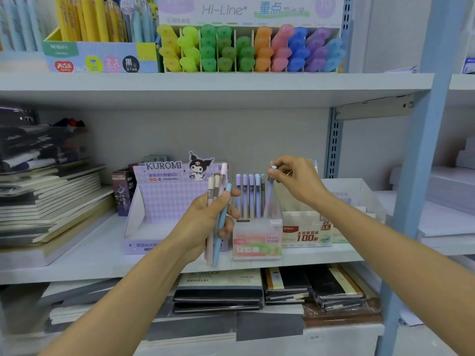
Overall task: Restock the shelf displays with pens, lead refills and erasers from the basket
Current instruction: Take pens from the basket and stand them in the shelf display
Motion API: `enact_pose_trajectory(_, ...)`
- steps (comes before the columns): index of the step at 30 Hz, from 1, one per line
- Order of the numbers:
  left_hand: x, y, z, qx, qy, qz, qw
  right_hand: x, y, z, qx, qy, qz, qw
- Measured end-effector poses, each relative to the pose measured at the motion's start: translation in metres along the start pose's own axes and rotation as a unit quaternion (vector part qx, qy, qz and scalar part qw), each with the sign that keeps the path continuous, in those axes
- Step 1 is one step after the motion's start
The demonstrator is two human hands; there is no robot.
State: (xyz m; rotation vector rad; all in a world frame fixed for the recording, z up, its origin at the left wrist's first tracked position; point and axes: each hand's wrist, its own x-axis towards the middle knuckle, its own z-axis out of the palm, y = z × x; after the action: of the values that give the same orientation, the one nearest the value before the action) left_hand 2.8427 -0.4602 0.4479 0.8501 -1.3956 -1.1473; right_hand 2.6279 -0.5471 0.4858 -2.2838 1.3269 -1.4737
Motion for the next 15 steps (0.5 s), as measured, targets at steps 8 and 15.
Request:
enact_pose_trajectory(8,0.000,-0.003,-0.002,-0.010,-0.028,-0.012,0.999,0.005,0.002,0.012,0.005,0.024,-0.009,1.000)
enact_pose_trajectory(15,-0.004,-0.003,-0.007,-0.027,-0.041,0.003,0.999,0.007,0.004,0.020,-0.078,0.027,-0.006,0.997)
